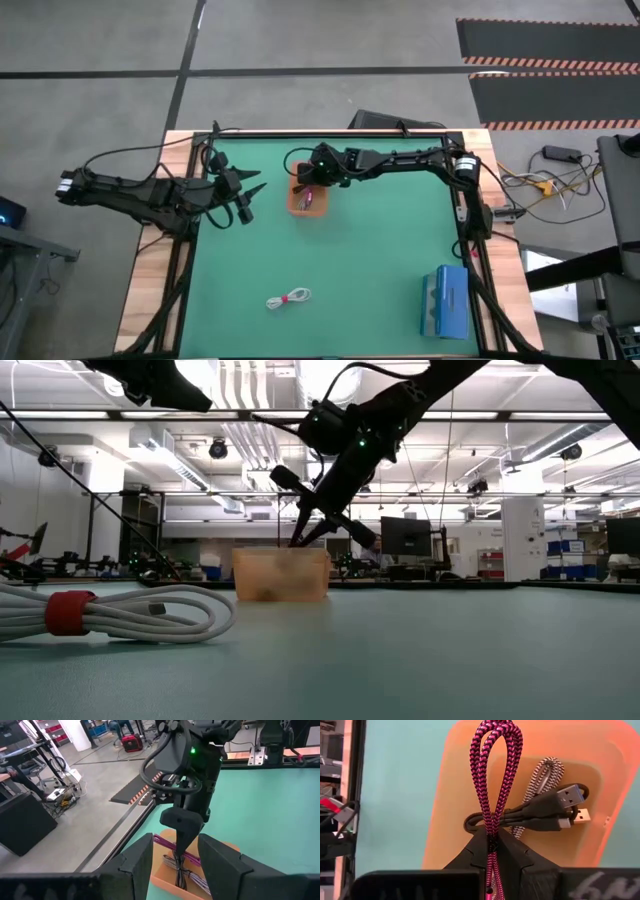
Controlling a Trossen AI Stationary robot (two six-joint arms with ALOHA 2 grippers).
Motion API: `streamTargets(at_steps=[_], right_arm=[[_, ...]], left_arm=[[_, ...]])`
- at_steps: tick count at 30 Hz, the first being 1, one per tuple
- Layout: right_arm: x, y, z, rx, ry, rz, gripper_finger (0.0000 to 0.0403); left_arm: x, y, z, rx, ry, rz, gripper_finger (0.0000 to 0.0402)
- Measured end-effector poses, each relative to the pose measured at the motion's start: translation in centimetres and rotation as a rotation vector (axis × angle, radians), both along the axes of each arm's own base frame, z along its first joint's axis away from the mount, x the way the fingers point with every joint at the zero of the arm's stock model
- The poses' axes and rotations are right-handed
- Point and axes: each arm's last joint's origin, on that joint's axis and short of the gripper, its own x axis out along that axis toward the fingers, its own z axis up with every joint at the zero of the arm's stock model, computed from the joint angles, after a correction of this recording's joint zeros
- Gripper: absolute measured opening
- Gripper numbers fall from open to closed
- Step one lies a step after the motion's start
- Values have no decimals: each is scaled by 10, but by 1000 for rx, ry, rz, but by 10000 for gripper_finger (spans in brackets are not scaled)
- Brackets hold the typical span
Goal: Pick and place USB-C Cables
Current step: Put the red charger cable into the orange bin, then put the white charger cable into the orange bin
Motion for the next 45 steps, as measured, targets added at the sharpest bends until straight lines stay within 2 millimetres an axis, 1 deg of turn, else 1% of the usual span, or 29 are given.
streamTargets(at_steps=[4, 12, 16, 23, 28, 31, 34, 37, 42, 45], right_arm=[[0, 0, 1, -7, -6, 5, 20], [0, 0, 1, -15, -2, 15, 74], [0, 0, 1, -18, -1, 19, 93], [0, 0, 2, -21, -3, 21, 111], [0, 0, 5, -26, -9, 35, 109], [-1, 1, 9, -34, -19, 42, 104], [-4, 1, 18, -58, -29, 63, 99], [-5, 5, 28, -115, -35, 124, 92], [-9, 21, 39, -254, 17, 301, 78], [-10, 37, 42, -377, 78, 393, 72]], left_arm=[[0, 0, 0, 0, 0, 0, 142], [0, 0, 0, 0, 0, 0, 142], [0, 0, 0, 0, 1, 0, 142], [0, 0, 0, 0, 0, 0, 142], [0, 0, 0, 0, 1, 0, 142], [0, 0, 0, 0, 1, 0, 142], [0, 0, 0, 0, 1, 0, 142], [0, 0, 0, 0, 2, 0, 142], [3, 0, -3, 2, 17, 0, 142], [6, -1, -5, 2, 30, 1, 142]])
